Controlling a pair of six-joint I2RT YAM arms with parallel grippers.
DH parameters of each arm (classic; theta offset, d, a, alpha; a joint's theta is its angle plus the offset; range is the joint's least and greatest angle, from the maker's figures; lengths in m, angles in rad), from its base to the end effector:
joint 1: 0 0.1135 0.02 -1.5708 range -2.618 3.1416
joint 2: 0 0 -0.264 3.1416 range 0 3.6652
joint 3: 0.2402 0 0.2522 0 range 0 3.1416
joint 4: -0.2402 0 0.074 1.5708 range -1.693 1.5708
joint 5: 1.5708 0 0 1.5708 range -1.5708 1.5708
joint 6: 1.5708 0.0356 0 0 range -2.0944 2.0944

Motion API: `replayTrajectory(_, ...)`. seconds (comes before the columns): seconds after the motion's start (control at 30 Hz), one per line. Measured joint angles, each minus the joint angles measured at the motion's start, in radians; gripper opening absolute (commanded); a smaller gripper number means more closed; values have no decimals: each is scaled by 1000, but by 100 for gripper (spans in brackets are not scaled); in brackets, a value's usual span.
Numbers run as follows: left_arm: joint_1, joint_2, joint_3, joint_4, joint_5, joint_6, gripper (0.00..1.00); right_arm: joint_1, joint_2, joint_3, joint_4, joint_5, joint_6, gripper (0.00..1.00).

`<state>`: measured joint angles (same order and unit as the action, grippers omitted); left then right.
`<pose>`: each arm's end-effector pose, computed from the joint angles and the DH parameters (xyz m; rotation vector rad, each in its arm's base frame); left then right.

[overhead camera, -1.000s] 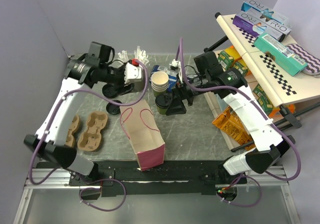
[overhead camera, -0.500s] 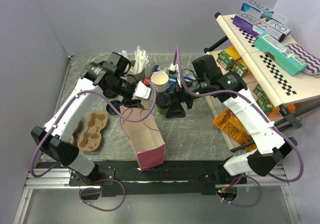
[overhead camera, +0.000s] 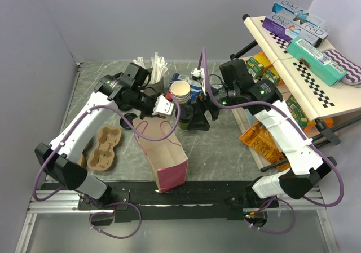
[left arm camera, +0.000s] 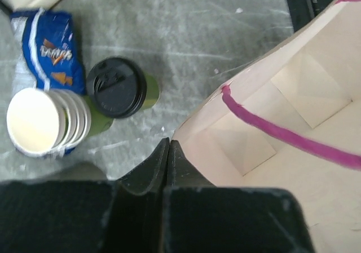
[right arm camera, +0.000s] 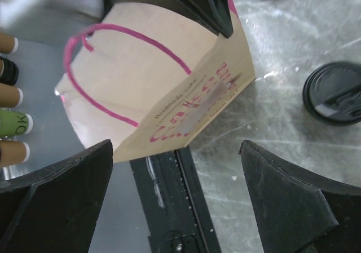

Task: Pack the takeout coffee

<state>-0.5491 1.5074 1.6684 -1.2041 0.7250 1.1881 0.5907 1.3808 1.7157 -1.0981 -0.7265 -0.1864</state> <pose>0.2317 -0.1695 0.3885 1.9500 1.3343 -0.6469 0.1982 0.1614 0.4404 -1.2109 1.9770 1.0484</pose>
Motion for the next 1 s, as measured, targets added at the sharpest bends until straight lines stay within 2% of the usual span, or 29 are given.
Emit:
replayTrajectory(0.17, 13, -95, -83, 95, -83, -132, 1, -1, 25, 90, -2, -21, -22, 100)
replayTrajectory(0.4, 22, -238, -164, 249, -185, -413, 1, -1, 84, 140, 4, -26, -48, 87)
replayTrajectory(0.67, 22, -194, -162, 307, -233, -679, 1, 11, 171, 214, -25, -16, -90, 85)
replayTrajectory(1.0, 22, -143, -130, 301, -248, -822, 1, 112, 151, 181, -53, 63, -137, 88)
